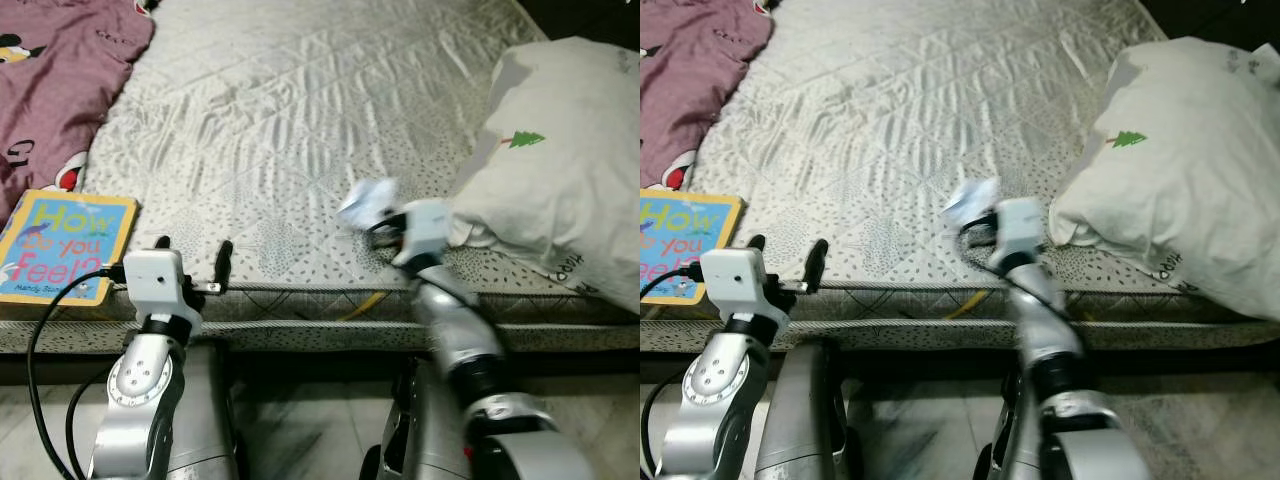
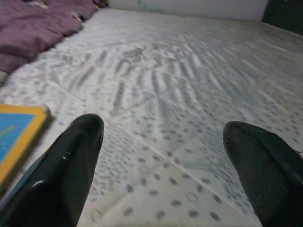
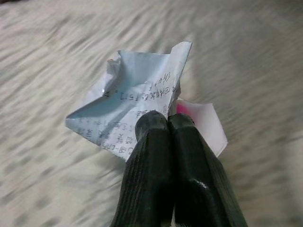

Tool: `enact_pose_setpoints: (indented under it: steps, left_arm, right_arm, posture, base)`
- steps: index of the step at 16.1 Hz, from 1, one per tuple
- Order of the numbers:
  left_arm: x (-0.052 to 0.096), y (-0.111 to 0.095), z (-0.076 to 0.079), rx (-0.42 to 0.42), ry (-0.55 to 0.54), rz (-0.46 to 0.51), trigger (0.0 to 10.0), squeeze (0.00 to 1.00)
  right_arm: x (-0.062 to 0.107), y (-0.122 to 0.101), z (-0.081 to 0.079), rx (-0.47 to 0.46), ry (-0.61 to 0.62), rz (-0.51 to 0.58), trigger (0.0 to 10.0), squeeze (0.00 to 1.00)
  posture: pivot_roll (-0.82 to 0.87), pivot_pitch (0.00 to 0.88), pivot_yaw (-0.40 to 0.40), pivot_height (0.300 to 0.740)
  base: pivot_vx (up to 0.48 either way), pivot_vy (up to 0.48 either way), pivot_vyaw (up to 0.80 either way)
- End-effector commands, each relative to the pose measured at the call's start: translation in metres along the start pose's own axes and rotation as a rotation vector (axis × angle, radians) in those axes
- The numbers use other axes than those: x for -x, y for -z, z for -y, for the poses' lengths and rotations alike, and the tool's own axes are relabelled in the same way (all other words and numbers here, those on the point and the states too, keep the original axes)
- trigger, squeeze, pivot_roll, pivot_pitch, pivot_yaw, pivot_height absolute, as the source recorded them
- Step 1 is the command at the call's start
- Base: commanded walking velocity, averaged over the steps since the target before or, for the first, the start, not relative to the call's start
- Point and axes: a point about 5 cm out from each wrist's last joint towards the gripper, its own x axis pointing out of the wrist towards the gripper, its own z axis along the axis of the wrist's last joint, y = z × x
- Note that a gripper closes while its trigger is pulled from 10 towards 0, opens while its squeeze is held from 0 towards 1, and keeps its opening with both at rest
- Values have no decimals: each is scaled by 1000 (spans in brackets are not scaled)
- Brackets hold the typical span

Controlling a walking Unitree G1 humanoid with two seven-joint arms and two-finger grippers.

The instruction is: Clean up the room

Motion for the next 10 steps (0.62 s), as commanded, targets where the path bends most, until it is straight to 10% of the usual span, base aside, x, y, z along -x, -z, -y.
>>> enact_pose_setpoints:
  steps: [1, 10]
  left_arm:
    - [-2, 3, -1, -6, -21, 1, 10000, 0]
    - [3, 21, -13, 20, -163, -54, 10000, 0]
  right_arm:
    - [6, 2, 11, 7, 36, 8, 0, 0]
    - [46, 7, 12, -222, 38, 42, 0, 0]
  posture:
    - [32, 62, -81, 483]
    - [-37, 0, -44, 483]
  base:
    - [0, 0, 0]
    - [0, 0, 0]
